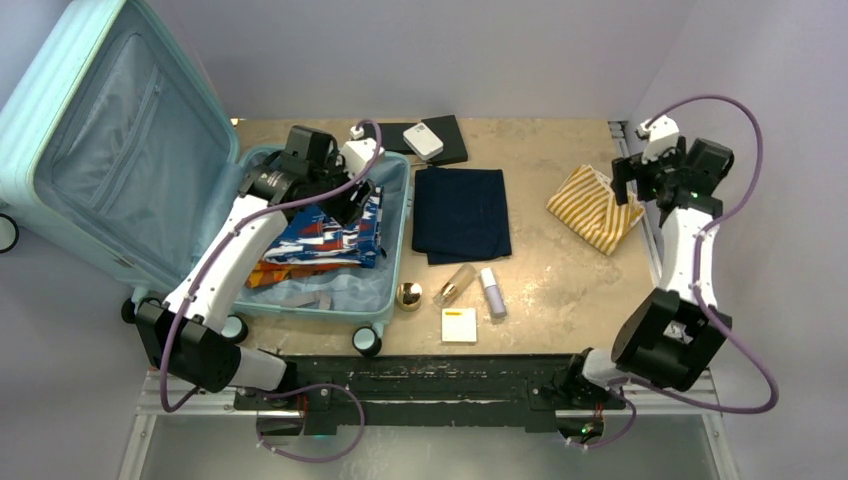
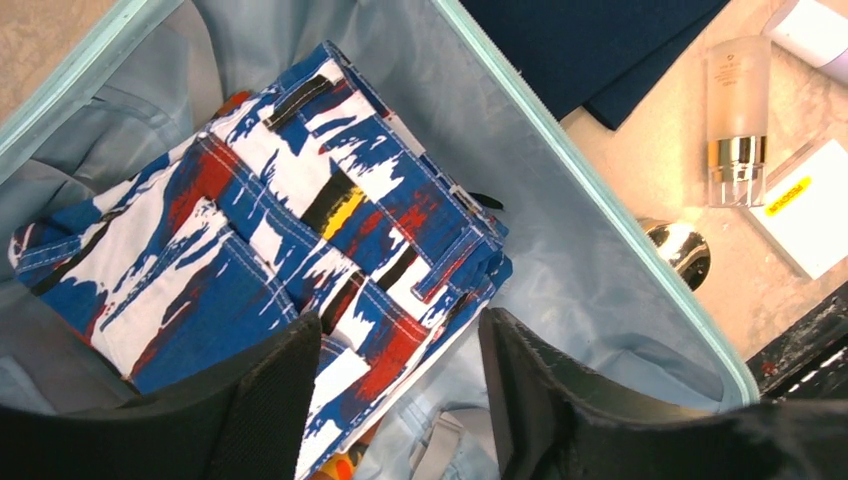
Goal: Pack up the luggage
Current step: Place the clothes at the corner of the board.
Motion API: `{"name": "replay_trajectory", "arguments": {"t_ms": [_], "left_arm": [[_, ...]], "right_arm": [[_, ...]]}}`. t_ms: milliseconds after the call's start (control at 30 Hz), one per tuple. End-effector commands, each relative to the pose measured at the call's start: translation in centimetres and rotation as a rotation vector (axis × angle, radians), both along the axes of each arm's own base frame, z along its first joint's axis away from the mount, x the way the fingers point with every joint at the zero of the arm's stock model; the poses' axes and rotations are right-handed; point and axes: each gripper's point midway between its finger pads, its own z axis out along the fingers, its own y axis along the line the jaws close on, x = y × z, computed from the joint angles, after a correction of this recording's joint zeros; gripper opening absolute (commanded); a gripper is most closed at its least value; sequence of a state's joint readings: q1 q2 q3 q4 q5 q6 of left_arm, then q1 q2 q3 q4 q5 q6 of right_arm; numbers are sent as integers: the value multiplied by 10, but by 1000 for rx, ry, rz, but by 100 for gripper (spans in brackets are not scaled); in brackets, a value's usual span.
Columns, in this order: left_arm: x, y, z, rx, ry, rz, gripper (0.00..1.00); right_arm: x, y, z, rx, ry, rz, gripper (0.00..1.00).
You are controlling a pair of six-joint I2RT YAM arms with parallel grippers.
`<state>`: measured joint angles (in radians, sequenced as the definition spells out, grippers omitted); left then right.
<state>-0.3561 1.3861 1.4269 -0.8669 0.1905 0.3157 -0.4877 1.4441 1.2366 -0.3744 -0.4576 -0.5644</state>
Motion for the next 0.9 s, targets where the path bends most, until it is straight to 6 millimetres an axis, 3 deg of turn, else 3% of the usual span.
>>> {"name": "replay_trajectory", "arguments": {"t_ms": [0,167,300,433,567,867], "left_arm": [[9,-19,13,-41,-17,-29,62],[19,-40,18,-39,-33,-42,64],[28,-59,32,-52,-78,-51,64],[33,-75,42,-69,-116,-62,64],[35,-88,46,-90,-143,-71,64],[38,-106,44,-99,-164,-88,64]], "right_arm": [[8,87,32,-7,-116,259,99],[19,180,21,147,-104,400,99],[39,224,-5,358,28,415,97],[57,240,-57,470,188,378,95],[58,261,-99,504,302,375,94],[25,278,-162,541,513,368,93]]}}
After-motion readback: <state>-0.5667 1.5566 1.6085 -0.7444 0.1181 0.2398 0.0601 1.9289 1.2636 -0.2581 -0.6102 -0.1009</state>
